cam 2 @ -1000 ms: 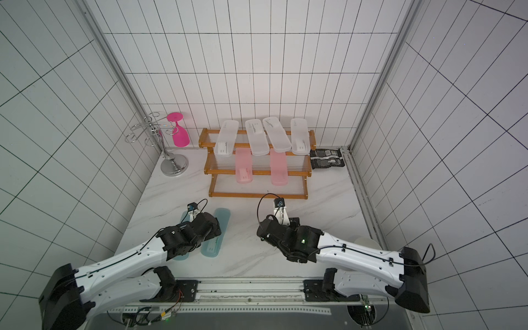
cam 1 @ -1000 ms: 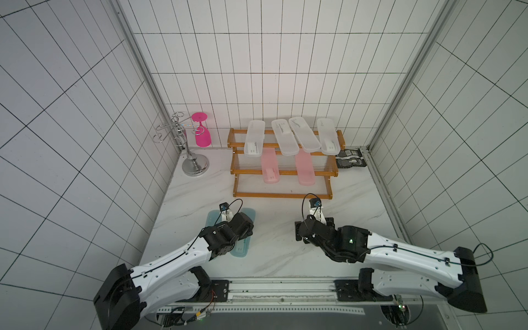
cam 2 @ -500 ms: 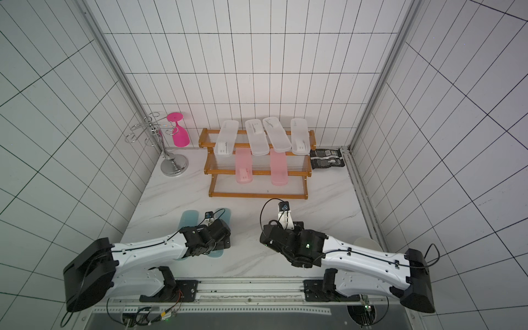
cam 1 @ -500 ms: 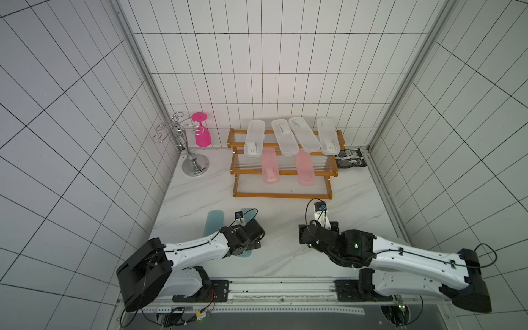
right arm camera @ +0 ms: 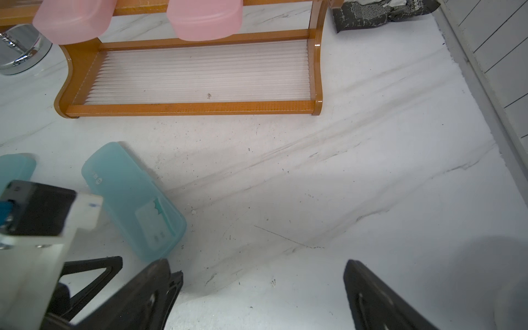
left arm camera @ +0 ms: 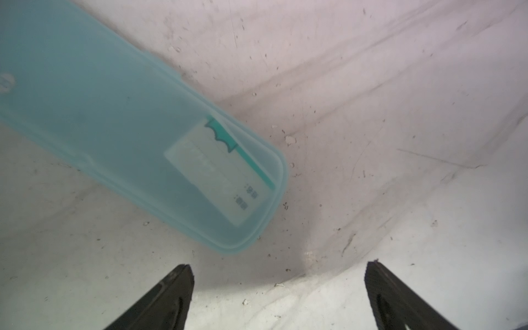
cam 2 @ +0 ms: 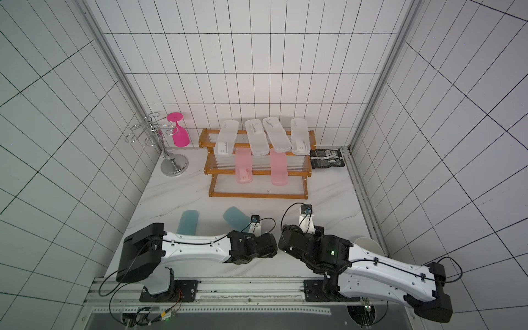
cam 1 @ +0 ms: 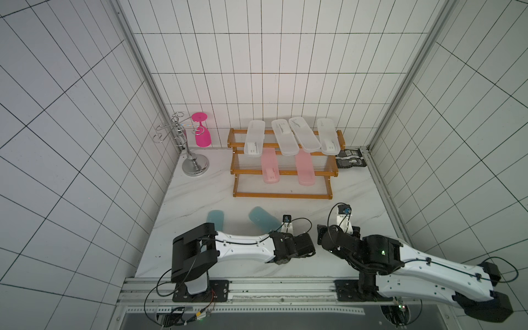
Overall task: Place the pencil cases on the shelf according to color
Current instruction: Pick up the pencil case from the center of the board.
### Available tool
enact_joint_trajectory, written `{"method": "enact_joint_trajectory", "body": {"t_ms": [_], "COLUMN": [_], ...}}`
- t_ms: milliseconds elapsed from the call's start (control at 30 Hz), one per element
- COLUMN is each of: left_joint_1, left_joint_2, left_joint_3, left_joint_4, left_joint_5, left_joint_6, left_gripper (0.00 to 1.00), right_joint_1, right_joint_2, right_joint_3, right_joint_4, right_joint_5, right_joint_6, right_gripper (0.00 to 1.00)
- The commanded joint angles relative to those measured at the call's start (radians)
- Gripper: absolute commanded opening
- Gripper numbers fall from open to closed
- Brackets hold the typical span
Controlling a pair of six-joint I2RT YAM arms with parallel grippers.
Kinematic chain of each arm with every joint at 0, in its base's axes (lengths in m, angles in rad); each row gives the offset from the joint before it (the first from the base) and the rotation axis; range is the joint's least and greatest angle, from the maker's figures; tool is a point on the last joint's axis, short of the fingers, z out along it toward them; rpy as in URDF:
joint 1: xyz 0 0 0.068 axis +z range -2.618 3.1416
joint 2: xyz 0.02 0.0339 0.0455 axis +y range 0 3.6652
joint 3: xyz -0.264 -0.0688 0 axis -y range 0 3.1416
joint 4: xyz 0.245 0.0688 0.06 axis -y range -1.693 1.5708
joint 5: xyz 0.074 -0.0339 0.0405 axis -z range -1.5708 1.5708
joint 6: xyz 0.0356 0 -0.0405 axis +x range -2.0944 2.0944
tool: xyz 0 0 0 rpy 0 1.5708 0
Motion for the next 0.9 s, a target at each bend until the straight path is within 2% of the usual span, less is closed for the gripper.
{"method": "enact_joint_trajectory", "body": {"t_ms": [0,100,233,267,333,433,533,700,867], "left_joint_1": [0.037,0.117,0.259,0.299,0.406,0.551,0.699,0.895,0.939], "left_joint_2": [-0.134,-0.301,-0.518,-0.561,-0.652,-0.755,-0.792,-0.759,-0.775], "left_joint_3": [-0.086,-0.199,-0.323,-0.341,-0.376,-0.420,-0.433,-0.415,-0.421], "left_joint_4": [-0.119,-0.144,-0.163,-0.173,-0.185,-0.172,-0.149,-0.143,-0.131], "left_joint_5": [-0.123,-0.125,-0.148,-0.141,-0.111,-0.057,0.026,0.131,0.146], "left_joint_6": [-0.081,-0.072,0.017,0.038,0.089,0.167,0.253,0.336,0.347], "left_gripper": [0.98,0.98,0.98,0.98,0.98,0.98,0.98,0.98,0.98], "right_joint_1": [0.008,0.009,0.006,0.000,-0.030,-0.056,-0.102,-0.235,-0.326], "right_joint_2": [-0.021,-0.004,0.094,0.123,0.214,0.352,0.432,0.474,0.546], "right_joint_3": [-0.035,-0.074,-0.092,-0.092,-0.064,-0.008,0.003,-0.003,0.044], "right_joint_4": [0.026,0.163,0.294,0.340,0.426,0.447,0.485,0.596,0.594], "right_joint_5": [0.026,-0.032,-0.082,-0.122,-0.284,-0.376,-0.431,-0.633,-0.721], "right_joint_6": [-0.022,-0.101,-0.178,-0.228,-0.324,-0.365,-0.419,-0.563,-0.677], "right_gripper": [0.99,0.99,0.99,0.99,0.99,0.99,0.99,0.99,0.99]}}
